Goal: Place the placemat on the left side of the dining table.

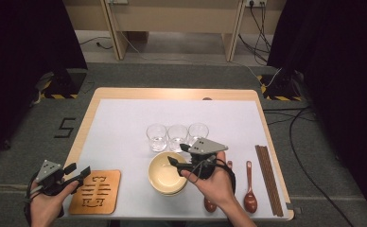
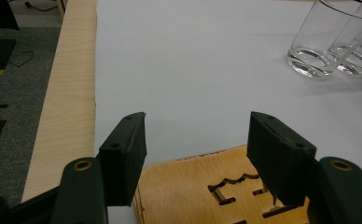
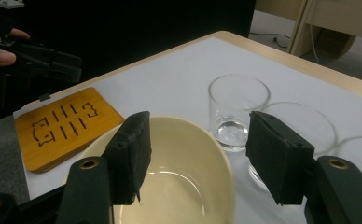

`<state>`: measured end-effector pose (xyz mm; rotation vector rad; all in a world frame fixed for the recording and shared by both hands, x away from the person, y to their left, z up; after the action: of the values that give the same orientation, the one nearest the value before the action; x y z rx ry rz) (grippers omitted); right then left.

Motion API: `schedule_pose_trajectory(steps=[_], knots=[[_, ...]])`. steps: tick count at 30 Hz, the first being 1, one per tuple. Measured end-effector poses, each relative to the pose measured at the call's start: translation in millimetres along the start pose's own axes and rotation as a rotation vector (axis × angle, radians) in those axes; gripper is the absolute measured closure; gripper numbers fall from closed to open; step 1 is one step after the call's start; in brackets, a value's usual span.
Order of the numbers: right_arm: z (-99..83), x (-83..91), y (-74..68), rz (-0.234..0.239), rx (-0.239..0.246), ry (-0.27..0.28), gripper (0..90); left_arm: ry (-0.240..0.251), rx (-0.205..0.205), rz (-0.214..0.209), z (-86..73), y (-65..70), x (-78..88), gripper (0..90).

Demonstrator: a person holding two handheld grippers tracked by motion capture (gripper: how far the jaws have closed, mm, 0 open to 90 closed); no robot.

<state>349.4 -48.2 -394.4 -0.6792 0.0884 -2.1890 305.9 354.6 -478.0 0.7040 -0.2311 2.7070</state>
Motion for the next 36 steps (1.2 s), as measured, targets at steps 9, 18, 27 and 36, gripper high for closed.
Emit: schedule_pose_trajectory(steps=[9,18,27,36], knots=[[3.1,-20.8,-26.9,0.053,0.021,-0.025,40.4,-0.003,0.002,0.000,-0.8,-1.0,1.2,36.8],[2.6,-38.0,-51.6,0.104,0.048,-0.058,40.5,-0.001,0.007,0.002,-0.5,-1.9,2.1,36.8],[0.2,-54.2,-74.6,0.150,0.085,-0.082,40.5,-0.006,0.011,-0.003,-1.2,-1.7,1.9,36.7],[-7.2,-74.1,-96.4,0.188,0.115,-0.127,40.5,-0.016,0.018,-0.005,-3.2,-4.4,3.9,36.3]])
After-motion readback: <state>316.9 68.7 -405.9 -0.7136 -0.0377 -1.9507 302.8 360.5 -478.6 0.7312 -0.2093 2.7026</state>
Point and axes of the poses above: each handheld gripper's, and its own axes: x roughly backward along the jaws, z roughly out of its top, y roughly to its right, the point moved 3 cm from there along -x, roughly forward along the jaws, and after that the axes turned 15 degrees about -x, right-handed, at the moved point
